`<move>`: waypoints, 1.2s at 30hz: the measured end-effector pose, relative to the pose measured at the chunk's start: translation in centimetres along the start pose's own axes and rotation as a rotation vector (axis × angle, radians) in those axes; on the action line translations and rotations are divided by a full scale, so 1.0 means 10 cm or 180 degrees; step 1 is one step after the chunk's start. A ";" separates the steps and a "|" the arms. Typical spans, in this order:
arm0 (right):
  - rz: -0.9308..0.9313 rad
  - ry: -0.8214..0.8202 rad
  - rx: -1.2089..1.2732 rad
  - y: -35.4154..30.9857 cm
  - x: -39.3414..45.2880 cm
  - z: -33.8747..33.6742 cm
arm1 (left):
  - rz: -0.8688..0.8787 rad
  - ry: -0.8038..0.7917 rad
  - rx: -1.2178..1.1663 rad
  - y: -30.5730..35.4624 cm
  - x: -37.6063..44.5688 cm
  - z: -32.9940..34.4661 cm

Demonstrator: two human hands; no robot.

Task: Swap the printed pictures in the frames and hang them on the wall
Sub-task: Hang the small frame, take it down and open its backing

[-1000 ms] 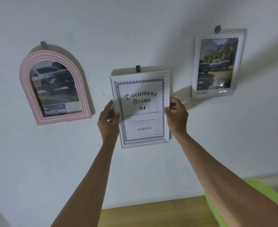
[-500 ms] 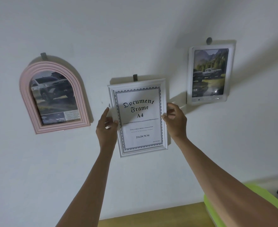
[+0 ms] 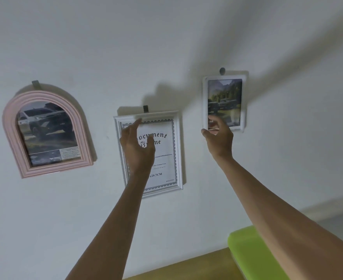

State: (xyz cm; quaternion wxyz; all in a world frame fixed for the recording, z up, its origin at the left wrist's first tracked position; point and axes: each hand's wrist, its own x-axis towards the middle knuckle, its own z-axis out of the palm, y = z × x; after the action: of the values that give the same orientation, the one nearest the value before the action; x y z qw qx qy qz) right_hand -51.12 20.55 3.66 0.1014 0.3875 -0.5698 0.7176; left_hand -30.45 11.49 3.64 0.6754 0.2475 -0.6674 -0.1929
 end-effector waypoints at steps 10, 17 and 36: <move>0.0100 0.0380 -0.0259 0.36 0.75 -0.98 | -0.0381 -0.0544 -0.0597 0.56 -0.13 1.28; 0.0236 0.0132 -0.0106 0.71 1.09 -1.10 | -0.0407 -0.0672 -0.0467 0.58 -0.01 1.92; 0.0329 0.0008 -0.0015 0.61 1.23 -1.09 | -0.0360 -0.0767 -0.0497 0.77 -0.04 2.05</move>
State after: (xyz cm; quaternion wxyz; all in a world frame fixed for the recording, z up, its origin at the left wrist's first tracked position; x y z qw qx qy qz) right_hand -67.85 24.68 6.81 0.0658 0.3565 -0.5905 0.7210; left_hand -51.45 16.36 7.61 0.5956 0.2065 -0.7116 -0.3103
